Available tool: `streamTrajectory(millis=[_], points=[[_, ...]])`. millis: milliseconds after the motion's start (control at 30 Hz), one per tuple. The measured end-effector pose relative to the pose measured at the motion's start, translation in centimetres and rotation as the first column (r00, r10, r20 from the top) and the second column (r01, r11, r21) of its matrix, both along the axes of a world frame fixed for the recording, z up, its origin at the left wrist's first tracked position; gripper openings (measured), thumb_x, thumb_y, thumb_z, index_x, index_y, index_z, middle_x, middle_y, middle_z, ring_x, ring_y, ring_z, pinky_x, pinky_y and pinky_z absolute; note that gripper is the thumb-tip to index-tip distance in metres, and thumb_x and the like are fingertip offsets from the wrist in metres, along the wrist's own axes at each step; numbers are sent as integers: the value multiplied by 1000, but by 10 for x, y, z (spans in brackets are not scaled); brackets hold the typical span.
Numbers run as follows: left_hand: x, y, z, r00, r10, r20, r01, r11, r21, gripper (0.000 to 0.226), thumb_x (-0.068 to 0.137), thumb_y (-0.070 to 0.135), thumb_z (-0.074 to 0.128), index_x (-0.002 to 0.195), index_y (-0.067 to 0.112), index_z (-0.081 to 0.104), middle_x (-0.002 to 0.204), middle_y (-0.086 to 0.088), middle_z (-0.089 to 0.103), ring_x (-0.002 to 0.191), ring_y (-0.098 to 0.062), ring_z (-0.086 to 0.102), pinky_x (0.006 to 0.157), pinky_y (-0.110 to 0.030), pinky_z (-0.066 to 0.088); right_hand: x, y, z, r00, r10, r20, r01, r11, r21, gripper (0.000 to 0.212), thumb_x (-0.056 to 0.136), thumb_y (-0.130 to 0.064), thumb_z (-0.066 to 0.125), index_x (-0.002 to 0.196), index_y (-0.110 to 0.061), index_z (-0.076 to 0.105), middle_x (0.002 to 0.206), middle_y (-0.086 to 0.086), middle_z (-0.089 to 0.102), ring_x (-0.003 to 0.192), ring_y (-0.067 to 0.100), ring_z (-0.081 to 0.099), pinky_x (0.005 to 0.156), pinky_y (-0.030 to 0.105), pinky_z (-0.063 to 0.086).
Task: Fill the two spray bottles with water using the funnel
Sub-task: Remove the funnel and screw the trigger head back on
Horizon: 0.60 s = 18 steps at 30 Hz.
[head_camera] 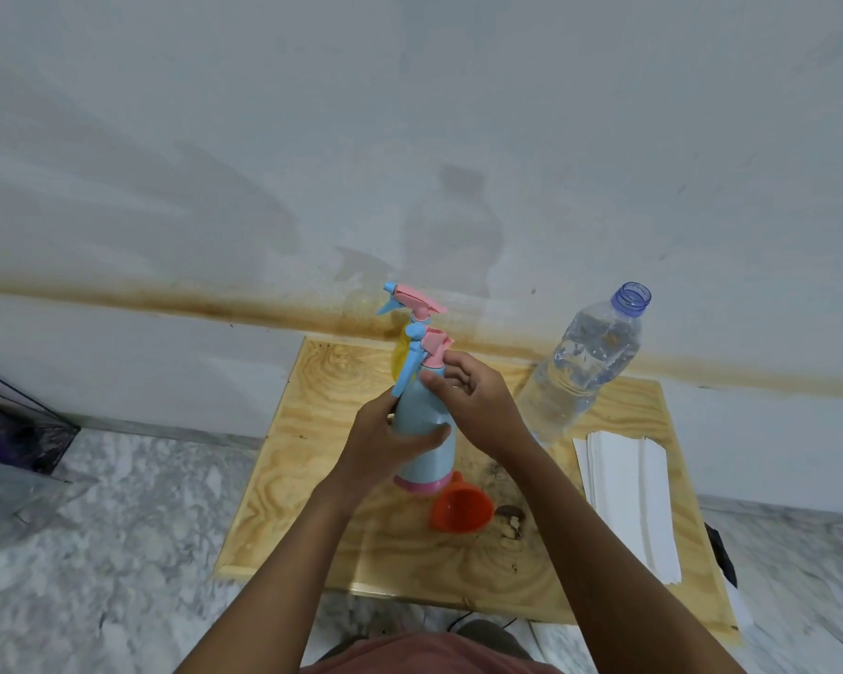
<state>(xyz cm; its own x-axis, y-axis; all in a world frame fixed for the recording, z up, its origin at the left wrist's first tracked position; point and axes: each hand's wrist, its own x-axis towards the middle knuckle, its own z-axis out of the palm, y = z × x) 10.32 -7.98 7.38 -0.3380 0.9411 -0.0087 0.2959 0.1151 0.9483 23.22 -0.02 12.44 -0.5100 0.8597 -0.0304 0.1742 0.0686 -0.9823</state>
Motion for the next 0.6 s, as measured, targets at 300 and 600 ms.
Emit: streamTrajectory(millis=[300,600], points=[[-2,-1,35,987,-46,151,39,998,49,43,73,22,87,112,26,70,101,7,74,91,-10,71,68,-21,53,-7,-1,27,996,-53,-75,50,998,-40,19,87,-22,75,89,-18,56,83,-5,65,72,0,62,69,18,49],[-8,-2,57,994,5,109,-12,998,64,47,70,29,88,112,34,68,101,10,73,94,-8,68,73,-27,57,-5,-1,46,978,-31,-208,12,996,-91,20,93,-22,66,112,-15,63,107,1,72,99,9,68,85,23,55]])
